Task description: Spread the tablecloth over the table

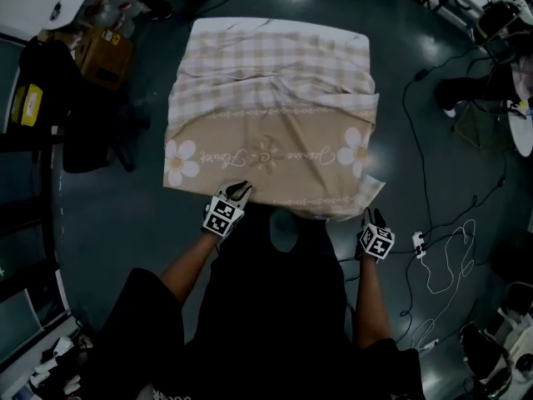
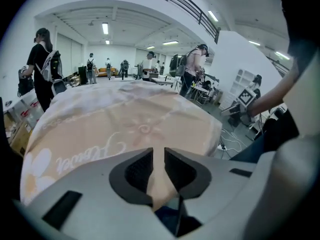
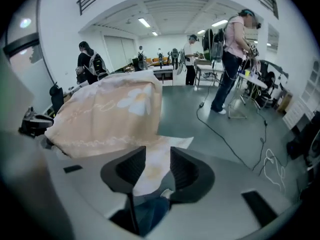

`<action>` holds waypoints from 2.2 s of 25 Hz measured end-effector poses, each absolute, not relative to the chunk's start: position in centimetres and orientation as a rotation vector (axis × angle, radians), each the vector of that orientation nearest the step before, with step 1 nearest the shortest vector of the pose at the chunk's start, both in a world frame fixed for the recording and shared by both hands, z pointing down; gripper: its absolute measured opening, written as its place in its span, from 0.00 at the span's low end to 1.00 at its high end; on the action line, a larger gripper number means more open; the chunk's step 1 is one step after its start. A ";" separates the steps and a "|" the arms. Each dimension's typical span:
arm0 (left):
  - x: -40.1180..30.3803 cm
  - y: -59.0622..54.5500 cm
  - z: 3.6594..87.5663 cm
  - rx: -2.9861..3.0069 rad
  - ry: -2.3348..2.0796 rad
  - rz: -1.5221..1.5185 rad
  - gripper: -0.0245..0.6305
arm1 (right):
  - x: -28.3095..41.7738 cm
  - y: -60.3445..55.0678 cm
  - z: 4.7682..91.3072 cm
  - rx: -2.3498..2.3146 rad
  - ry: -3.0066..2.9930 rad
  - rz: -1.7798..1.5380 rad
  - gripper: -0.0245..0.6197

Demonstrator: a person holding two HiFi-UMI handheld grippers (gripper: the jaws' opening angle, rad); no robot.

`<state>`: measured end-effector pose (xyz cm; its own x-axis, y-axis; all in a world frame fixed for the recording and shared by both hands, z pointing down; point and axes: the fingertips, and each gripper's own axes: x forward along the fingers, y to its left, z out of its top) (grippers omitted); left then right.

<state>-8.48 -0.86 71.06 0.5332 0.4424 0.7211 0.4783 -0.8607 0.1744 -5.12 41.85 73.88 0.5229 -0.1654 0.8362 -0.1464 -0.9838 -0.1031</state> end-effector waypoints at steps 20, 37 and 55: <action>-6.8 17.1 71.2 -2.703 -0.703 -1.335 0.16 | 0.5 39.6 73.3 -2.557 0.684 -1.215 0.39; -6.3 3.3 75.0 -2.700 -0.906 -1.455 0.20 | -0.4 22.0 73.6 -2.736 1.138 -1.619 0.35; -1.4 -24.0 69.7 -2.932 -0.495 -1.393 0.17 | 0.8 -6.9 69.5 -2.571 1.654 -1.374 0.31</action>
